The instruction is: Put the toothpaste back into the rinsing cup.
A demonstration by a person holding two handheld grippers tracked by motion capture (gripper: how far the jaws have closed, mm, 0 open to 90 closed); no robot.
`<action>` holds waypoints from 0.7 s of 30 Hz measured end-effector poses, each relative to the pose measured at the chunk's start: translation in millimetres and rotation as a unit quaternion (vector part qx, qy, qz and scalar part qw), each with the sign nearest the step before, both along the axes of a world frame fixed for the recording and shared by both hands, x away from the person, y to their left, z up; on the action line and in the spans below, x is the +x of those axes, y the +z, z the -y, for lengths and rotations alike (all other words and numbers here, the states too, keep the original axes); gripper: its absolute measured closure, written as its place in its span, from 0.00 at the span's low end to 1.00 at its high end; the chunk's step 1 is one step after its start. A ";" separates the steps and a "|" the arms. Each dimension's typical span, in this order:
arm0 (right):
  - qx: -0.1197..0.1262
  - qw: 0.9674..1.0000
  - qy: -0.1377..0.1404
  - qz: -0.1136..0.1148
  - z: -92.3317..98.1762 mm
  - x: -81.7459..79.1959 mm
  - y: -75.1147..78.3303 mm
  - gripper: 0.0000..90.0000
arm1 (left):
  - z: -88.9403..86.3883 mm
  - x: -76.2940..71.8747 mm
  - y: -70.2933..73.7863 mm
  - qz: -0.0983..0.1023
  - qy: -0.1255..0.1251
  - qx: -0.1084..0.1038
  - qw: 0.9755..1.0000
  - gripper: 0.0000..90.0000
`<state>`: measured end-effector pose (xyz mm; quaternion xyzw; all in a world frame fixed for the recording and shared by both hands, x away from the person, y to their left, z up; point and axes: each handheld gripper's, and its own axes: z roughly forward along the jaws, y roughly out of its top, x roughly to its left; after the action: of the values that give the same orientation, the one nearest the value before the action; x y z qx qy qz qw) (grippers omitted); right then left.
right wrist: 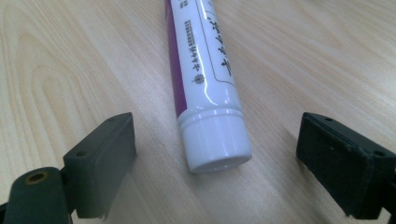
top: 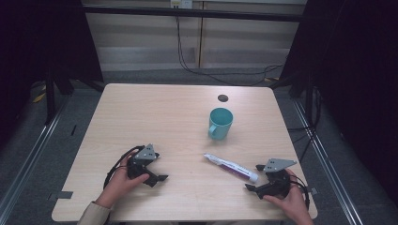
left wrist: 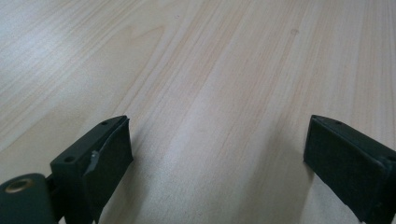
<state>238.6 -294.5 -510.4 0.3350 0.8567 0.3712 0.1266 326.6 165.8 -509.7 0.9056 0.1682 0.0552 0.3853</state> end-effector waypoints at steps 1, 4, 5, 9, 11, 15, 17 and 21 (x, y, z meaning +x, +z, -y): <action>0.000 1.000 0.000 0.000 0.0 0.0 0.0 0.13 | 0.0 0.0 0.0 0.000 0.000 0.000 1.000 0.08; 0.000 1.000 -0.005 0.000 -0.6 -0.3 0.1 0.13 | -0.1 0.0 0.1 0.000 0.000 0.000 1.000 0.08; 0.001 1.000 -0.007 0.000 -0.9 -0.5 0.1 0.13 | 0.0 0.0 0.1 -0.001 0.000 0.000 1.000 0.08; -0.010 1.000 -0.012 -0.010 -2.8 0.9 2.9 0.15 | -0.1 0.0 0.1 0.000 0.000 0.000 1.000 0.08; -0.030 0.999 -0.014 -0.027 -5.7 3.8 7.9 0.18 | 0.1 -0.2 -0.1 -0.001 0.002 -0.002 1.000 0.08; -0.062 0.996 -0.004 -0.058 -11.8 9.7 16.5 0.26 | -0.1 0.0 0.1 -0.001 0.000 0.000 1.000 0.08; -0.095 0.992 0.017 -0.083 -19.7 15.5 23.3 0.27 | 0.0 0.0 0.0 0.000 0.000 0.000 1.000 0.08; -0.122 0.987 0.023 -0.103 -28.0 23.7 31.2 0.28 | 0.0 0.0 0.0 0.000 0.000 0.000 1.000 0.08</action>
<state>262.3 -266.5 -479.2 0.3335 0.9116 0.2300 0.0693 326.5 165.9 -509.7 0.9055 0.1687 0.0553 0.3854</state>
